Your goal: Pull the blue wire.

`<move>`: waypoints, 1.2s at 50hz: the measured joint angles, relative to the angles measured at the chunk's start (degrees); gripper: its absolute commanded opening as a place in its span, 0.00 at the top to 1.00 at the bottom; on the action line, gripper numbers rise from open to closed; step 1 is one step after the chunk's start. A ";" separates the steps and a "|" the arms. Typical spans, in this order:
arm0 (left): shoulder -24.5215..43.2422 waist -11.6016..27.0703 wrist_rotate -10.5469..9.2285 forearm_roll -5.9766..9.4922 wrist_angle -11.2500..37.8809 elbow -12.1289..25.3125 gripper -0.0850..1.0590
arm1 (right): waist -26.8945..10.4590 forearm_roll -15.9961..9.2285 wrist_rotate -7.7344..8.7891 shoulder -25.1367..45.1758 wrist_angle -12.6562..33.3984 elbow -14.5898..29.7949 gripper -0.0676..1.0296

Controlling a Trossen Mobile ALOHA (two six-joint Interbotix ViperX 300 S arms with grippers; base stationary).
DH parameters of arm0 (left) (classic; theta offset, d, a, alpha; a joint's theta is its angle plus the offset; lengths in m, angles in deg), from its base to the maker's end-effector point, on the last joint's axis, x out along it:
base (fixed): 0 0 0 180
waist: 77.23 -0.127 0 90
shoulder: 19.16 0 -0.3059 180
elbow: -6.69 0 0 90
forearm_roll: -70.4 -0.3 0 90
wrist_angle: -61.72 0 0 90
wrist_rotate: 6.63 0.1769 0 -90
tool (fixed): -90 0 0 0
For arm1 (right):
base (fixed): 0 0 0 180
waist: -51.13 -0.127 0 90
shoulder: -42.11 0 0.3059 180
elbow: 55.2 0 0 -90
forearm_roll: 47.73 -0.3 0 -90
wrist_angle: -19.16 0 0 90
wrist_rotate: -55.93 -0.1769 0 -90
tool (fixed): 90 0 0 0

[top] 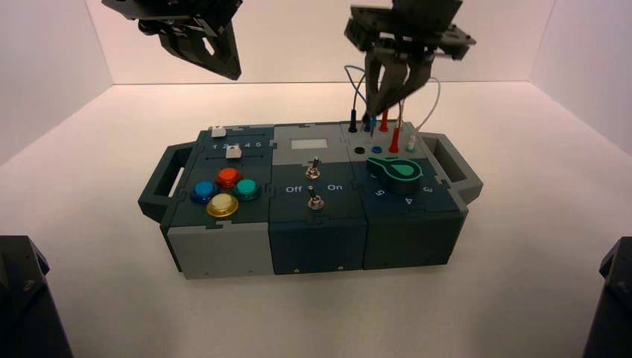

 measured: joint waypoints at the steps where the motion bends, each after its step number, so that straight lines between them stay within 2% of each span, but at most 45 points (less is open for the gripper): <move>1: 0.00 0.00 0.00 0.00 0.00 0.00 0.95 | -0.09 0.00 0.09 0.00 0.00 0.26 0.96; 17: 0.00 0.62 -0.09 0.09 0.09 0.09 0.95 | -0.09 -0.09 0.00 3.60 -0.18 3.34 0.95; 21: 0.00 0.62 -0.09 0.09 0.09 0.00 0.95 | -0.09 -0.09 0.09 4.13 -0.18 3.43 0.89; 27: 0.00 0.62 0.00 0.09 0.09 0.00 0.95 | -0.26 -0.09 0.09 4.39 -0.18 3.52 0.73; 37: 0.00 0.62 0.00 0.00 0.09 0.00 0.95 | -0.26 -0.09 0.18 4.13 -0.18 3.52 0.59; 47: 0.00 0.70 0.00 0.09 0.09 0.00 0.95 | -0.18 -0.09 0.26 2.20 0.26 3.52 0.58; 60: -0.09 0.70 0.09 0.00 0.09 0.00 0.95 | -0.18 -0.09 0.35 -7.73 4.48 1.58 0.58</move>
